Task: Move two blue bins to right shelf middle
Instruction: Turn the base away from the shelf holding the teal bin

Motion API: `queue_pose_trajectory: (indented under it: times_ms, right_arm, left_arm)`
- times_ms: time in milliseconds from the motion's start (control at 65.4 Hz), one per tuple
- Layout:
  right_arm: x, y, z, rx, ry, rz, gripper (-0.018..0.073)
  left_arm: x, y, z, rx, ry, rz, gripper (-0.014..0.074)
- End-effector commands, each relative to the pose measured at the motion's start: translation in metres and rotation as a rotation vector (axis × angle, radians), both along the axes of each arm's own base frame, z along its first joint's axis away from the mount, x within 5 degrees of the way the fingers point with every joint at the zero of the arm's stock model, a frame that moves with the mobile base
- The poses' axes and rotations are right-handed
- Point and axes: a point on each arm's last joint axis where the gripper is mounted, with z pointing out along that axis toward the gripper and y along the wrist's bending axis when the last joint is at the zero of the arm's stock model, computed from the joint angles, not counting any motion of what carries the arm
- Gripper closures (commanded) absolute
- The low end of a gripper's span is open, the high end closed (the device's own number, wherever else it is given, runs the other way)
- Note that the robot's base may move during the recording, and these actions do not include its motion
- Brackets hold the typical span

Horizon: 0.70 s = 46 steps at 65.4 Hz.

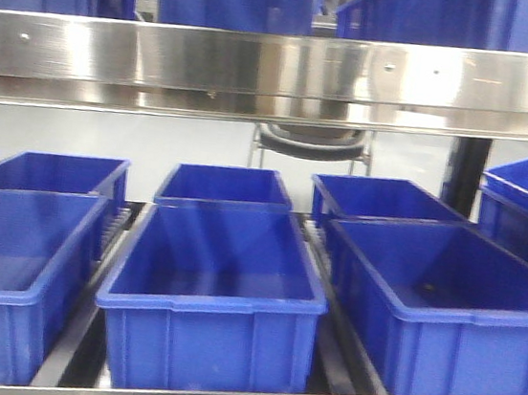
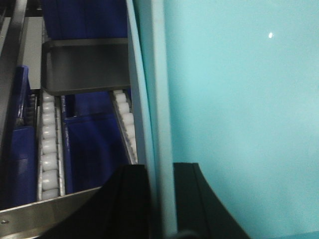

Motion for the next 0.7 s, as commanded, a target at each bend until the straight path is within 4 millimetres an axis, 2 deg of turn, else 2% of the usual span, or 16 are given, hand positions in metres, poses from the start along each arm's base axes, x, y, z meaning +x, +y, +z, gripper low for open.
queue_pose_trajectory:
  times_ms: [0, 688]
  right_arm:
    - [-0.0071, -0.003, 0.0236, 0.07, -0.162, -0.011, 0.0712]
    - [-0.0071, -0.003, 0.0236, 0.07, -0.162, -0.011, 0.0712]
  left_arm:
    - [-0.0079, 0.0004, 0.0185, -0.046, -0.1, -0.019, 0.0707]
    - [-0.0079, 0.0004, 0.0185, -0.046, -0.1, -0.019, 0.0707]
